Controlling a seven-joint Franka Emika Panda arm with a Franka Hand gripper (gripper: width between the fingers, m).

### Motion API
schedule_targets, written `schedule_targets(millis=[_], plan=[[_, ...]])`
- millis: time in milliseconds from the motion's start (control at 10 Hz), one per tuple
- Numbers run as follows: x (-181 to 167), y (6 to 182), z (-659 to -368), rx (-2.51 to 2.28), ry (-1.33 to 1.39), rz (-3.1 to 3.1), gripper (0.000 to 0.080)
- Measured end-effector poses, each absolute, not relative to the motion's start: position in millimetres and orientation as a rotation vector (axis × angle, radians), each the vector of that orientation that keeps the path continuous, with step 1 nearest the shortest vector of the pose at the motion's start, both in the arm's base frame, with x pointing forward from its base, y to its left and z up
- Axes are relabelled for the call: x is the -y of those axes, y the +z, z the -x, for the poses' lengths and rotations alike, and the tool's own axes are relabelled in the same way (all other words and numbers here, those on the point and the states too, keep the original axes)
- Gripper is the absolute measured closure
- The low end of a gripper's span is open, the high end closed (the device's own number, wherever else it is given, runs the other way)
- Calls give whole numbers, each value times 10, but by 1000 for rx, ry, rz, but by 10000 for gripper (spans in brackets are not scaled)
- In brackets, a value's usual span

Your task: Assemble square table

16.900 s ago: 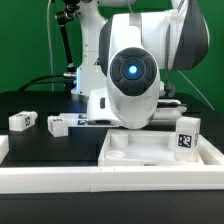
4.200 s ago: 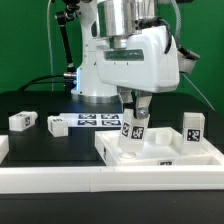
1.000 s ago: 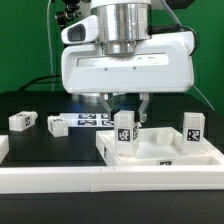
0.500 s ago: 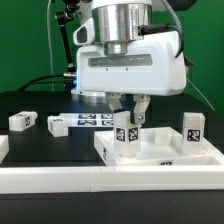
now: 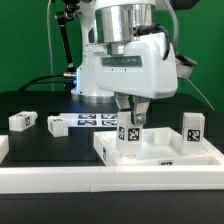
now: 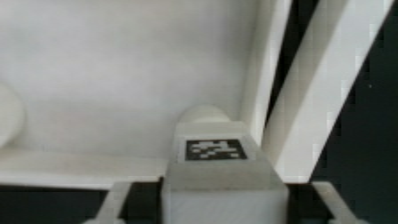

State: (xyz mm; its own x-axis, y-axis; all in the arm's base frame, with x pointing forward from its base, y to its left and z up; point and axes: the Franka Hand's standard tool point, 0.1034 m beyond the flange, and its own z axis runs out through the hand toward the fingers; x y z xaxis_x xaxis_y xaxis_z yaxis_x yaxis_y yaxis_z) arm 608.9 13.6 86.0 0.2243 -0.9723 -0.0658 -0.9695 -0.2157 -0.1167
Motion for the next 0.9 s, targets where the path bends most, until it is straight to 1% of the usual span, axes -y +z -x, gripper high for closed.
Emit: schedule_targets(millis=[400,600,700,800,900], plan=[[-149,858,-6092,-1968,-18,2260,509],[-97,860,-6094,-1816,-36,2388,198],[-73,850,-6100,-1760,-48,2430,198],[-53,834,-6114,-1676,-71,2488,160],[-16,831,-6121,-1558,-94,2560,160]])
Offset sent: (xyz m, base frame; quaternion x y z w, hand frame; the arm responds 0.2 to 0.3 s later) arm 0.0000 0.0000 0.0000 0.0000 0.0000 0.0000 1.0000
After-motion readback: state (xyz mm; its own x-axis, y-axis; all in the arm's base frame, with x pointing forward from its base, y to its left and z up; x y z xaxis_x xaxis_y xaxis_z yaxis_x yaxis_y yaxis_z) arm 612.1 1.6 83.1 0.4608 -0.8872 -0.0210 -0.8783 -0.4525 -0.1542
